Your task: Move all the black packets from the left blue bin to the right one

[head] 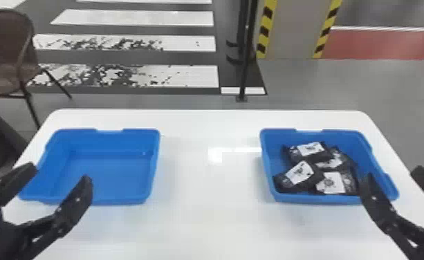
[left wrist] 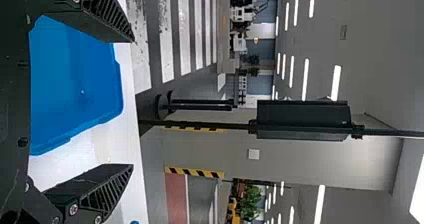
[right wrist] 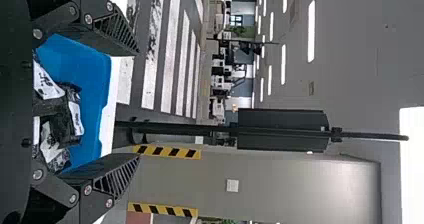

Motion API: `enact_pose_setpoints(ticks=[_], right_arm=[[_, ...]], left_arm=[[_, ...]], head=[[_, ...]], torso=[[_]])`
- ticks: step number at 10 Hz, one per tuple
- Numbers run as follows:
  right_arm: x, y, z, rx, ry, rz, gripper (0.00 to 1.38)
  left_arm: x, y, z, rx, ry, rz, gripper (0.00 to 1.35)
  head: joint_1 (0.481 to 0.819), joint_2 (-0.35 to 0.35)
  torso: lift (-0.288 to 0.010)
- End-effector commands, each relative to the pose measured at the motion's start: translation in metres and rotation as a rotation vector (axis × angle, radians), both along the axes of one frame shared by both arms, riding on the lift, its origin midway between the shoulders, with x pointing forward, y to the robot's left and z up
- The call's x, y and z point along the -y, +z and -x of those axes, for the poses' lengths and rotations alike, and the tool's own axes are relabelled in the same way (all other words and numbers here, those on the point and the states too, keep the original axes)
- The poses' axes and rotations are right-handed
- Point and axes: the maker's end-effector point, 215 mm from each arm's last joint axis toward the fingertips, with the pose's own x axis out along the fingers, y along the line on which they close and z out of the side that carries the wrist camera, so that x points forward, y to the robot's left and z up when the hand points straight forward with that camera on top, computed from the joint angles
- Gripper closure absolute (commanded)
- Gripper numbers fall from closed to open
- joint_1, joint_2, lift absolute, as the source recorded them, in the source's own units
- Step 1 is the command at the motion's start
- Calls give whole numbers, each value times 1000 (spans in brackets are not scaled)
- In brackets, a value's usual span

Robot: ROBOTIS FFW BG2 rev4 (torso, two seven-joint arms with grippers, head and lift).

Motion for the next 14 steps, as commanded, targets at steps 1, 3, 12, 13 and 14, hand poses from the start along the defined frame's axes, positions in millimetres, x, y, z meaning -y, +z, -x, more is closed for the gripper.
enact_pose_setpoints(ticks=[1, 3, 12, 13, 14], right_arm=[[-2, -6, -3, -4, 2, -21, 334], [-2, -9, -3, -9, 1, -37, 334], [-12, -22, -5, -22, 14, -123, 355], [-11, -23, -5, -23, 13, -128, 355], [-11, -23, -5, -23, 13, -128, 355]], left_arm=[[8, 2, -4, 4, -11, 18, 150], [13, 0, -6, -3, -19, 30, 150], [13, -10, -4, -37, -18, 47, 150], [13, -11, -3, -42, -18, 47, 150], [14, -11, -3, -41, -19, 49, 150]], head=[[695, -24], [695, -32], [695, -26], [695, -26], [695, -27]], torso=[[-140], [-140], [-140], [-140], [-140]])
